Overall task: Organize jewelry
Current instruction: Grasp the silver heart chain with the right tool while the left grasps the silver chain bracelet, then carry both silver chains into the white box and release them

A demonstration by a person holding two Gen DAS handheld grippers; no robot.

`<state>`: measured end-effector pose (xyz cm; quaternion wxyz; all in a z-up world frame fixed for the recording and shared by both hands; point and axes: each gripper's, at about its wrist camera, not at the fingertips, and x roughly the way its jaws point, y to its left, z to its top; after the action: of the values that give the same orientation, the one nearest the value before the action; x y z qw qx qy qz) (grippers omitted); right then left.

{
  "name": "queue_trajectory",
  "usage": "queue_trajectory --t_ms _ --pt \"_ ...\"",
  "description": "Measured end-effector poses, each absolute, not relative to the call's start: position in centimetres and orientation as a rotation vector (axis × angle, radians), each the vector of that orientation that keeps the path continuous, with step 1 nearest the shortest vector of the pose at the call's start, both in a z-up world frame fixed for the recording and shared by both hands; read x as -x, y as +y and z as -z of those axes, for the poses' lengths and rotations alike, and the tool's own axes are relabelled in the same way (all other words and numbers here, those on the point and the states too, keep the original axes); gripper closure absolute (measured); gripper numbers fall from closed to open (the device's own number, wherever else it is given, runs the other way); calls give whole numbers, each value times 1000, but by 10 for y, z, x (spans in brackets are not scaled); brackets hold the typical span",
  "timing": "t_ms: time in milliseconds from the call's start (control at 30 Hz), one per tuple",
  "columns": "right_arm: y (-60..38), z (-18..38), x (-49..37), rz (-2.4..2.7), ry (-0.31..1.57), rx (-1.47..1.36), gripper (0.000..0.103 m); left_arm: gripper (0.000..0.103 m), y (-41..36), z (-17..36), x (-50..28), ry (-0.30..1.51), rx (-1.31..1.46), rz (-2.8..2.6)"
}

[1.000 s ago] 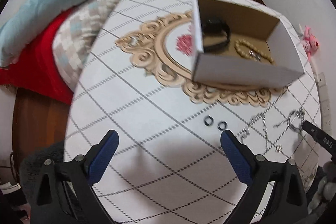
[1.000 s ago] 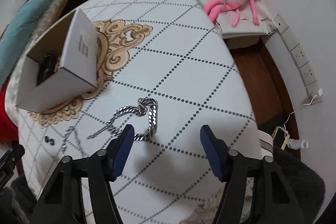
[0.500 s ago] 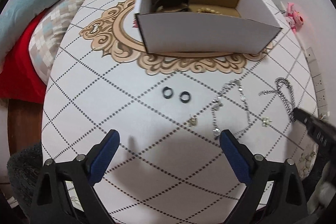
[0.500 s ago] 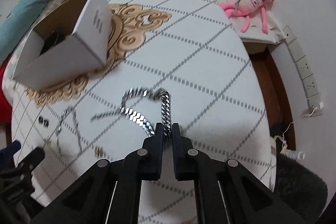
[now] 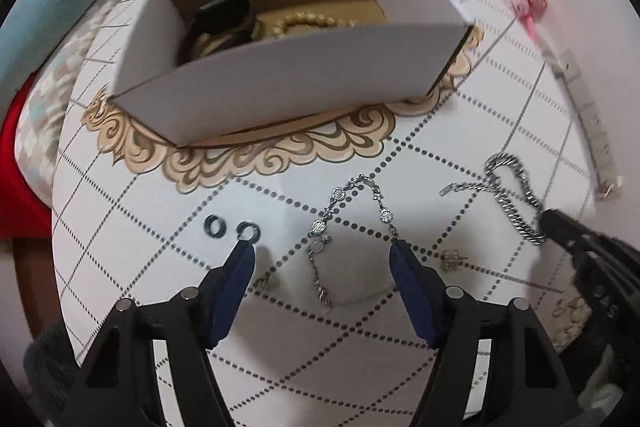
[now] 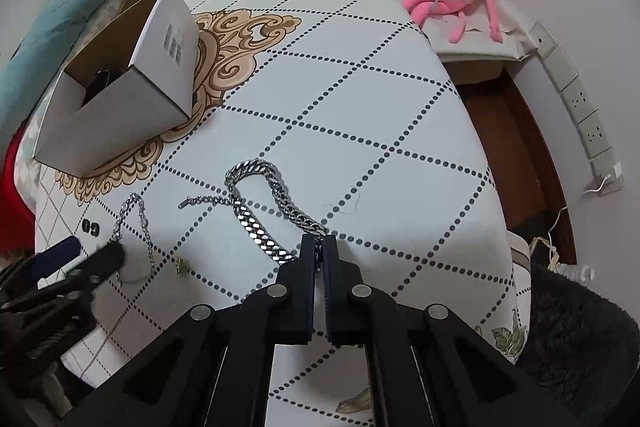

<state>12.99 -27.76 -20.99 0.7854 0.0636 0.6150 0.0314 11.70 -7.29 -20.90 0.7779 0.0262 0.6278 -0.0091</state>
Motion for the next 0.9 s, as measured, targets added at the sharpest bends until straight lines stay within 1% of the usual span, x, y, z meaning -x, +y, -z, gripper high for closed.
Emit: queue_trajectory --t_ms 67,133,167,200,233,267,300,500,800,900 --pt "-277 210 -131 -66 1326 -144 99 35 -75 211 -120 1359 -61 27" --pt "-277 211 -133 -67 1327 -152 99 39 -74 211 -120 1357 -47 43" --pt "-281 214 -136 -67 1327 -153 99 46 -74 210 -120 1351 -42 49" --pt "-280 214 -136 -69 1327 -154 99 57 -74 208 -120 1344 -47 57" --pt "-281 215 -137 -69 1327 -154 99 65 -75 206 -121 1339 -51 64" --pt "-280 215 -138 -71 1327 -157 99 88 -75 205 -122 1339 -53 73" --pt "-281 216 -140 -73 1328 -159 99 101 -73 204 -123 1348 -42 83" --pt "-276 208 -139 -112 1321 -197 100 103 -57 193 -124 1349 79 121" --pt "-270 163 -140 -199 1256 -264 100 103 -31 151 -111 1276 199 171" --pt "-269 152 -142 -219 1237 -264 100 100 -18 157 -111 1291 287 170"
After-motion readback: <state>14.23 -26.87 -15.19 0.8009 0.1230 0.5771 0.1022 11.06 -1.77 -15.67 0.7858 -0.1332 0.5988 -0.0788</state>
